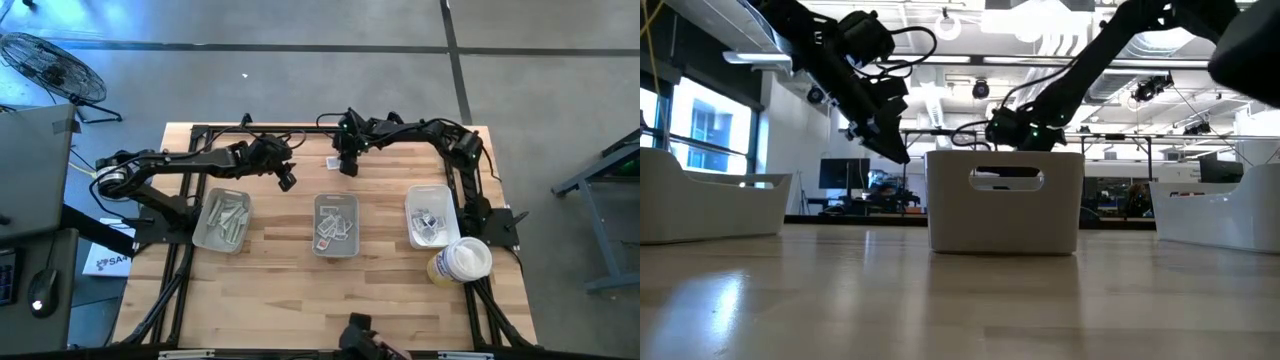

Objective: Pick & Place First Aid Supplies
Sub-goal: Put the alcohol pad into the white bin

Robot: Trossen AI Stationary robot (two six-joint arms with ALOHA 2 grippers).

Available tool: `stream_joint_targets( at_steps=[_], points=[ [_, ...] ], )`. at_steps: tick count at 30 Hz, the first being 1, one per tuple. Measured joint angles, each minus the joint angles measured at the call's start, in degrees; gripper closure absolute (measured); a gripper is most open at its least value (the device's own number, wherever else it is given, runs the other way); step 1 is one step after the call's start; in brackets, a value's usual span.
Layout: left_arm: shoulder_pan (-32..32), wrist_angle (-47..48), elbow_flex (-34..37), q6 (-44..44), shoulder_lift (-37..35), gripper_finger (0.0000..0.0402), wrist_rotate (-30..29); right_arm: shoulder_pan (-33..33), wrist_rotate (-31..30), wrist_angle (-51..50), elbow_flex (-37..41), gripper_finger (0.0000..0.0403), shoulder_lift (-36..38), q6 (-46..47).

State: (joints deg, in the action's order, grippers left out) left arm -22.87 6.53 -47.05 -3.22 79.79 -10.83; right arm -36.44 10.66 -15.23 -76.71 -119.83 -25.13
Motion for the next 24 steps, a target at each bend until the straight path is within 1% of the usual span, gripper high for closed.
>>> stream_joint_targets(
  at_steps=[7,10,13,17,19,22,24],
  points=[
    [0.0,0.05,0.0,-0.02,0.0,0.0282,1.36,0.96,-6.4,-1.46,-0.14,0.0302,0.04,-1.0],
    [0.0,0.64,0.0,-0.02,0.0,0.0282,1.38,1.22,-9.96,-5.87,-0.54,0.0302,0.21,-1.19],
    [0.0,1.05,0.0,-0.02,0.0,0.0282,1.38,1.27,-12.78,-13.48,-2.07,0.0302,0.37,-0.62],
    [0.0,0.93,0.0,-0.02,0.0,0.0282,1.38,1.24,-13.17,-22.2,-4.69,0.0302,0.26,-0.08],
    [0.0,0.94,0.0,-0.04,0.0,0.0282,1.38,1.22,-12.48,-24.56,-5.84,0.0302,0.09,0.28],
    [0.0,0.91,0.0,-0.09,0.0,0.0282,1.4,1.2,-10.15,-25.13,-6.49,0.0302,0.0,0.48],
    [0.0,0.94,0.0,-0.15,0.0,0.0282,1.42,1.22,-9.76,-24.05,-6.28,0.0302,-0.02,0.38]
  ],
)
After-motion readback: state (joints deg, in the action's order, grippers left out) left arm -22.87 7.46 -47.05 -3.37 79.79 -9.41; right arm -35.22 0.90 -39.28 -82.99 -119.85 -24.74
